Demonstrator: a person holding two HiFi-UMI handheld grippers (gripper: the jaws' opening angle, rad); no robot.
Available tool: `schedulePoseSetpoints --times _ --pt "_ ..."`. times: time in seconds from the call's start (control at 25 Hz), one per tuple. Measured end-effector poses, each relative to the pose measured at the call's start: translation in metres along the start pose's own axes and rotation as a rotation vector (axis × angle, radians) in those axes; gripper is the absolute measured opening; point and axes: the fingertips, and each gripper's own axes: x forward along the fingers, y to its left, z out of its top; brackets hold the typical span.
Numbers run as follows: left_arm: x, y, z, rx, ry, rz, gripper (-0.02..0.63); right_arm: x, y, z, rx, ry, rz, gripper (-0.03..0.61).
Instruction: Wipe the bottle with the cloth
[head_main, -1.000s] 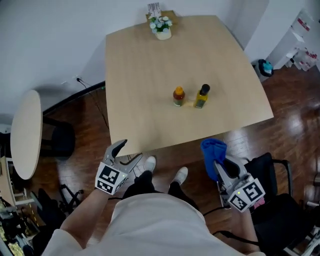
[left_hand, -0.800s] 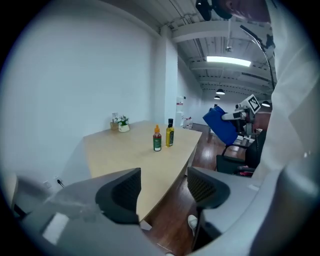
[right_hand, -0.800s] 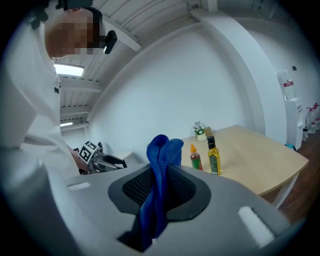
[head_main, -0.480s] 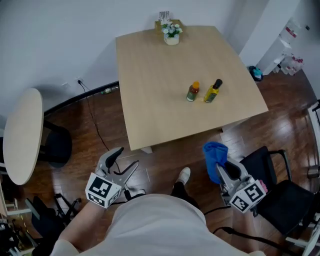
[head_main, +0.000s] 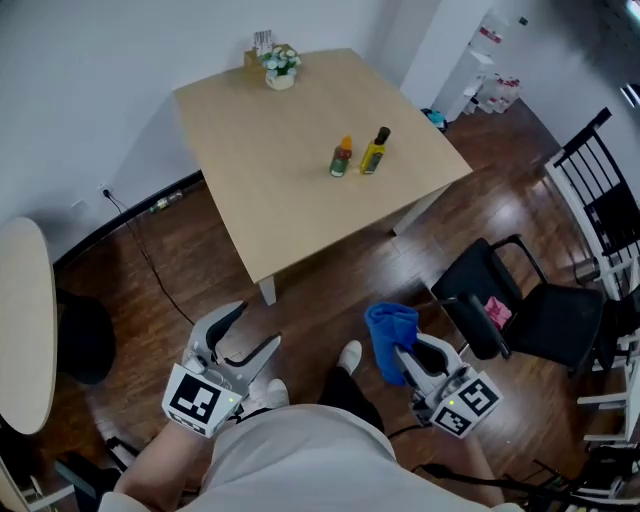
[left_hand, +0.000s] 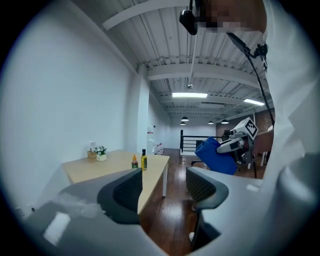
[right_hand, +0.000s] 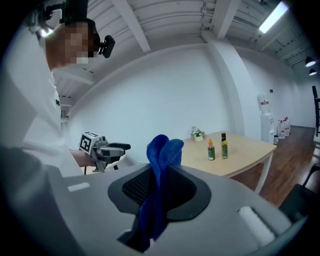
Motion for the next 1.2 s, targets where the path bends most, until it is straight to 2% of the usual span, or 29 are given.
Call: schedulePoseSetpoints --times 0.12,0.32,0.48,0.6,0.84,1.2 --pt "-0.011 0.002 -0.003 -0.014 -0.005 0.009 0.295 -0.006 0.017 -0.001 -0.008 -0.026 -0.025 0.083" --pt "-0.016 -0.014 0.000 -0.043 -0.007 -0.067 0.292 -0.027 0.037 0.015 -0.058 -0.076 -0.059 0.083" --pt "-0.018 -0.034 0.010 -0.024 -0.014 -0.098 0.290 -0.045 0.044 0.018 -0.060 -0.081 -0.065 0.083" --pt "-0.026 -0.035 0.014 -0.006 -0.020 -0.089 0.290 -0.046 0.048 0.012 -0.057 -0.083 -0.063 0.083" --pt "-0.040 -0.032 -0.003 -0.027 0.038 -0.074 0.290 -0.048 0.058 0.010 -0.062 -0.089 -0.041 0.083" --pt "-0.040 -0.047 -0.001 -0.026 0.026 -0.081 0.290 -0.052 0.067 0.009 -0.075 -0.083 -0.023 0.083"
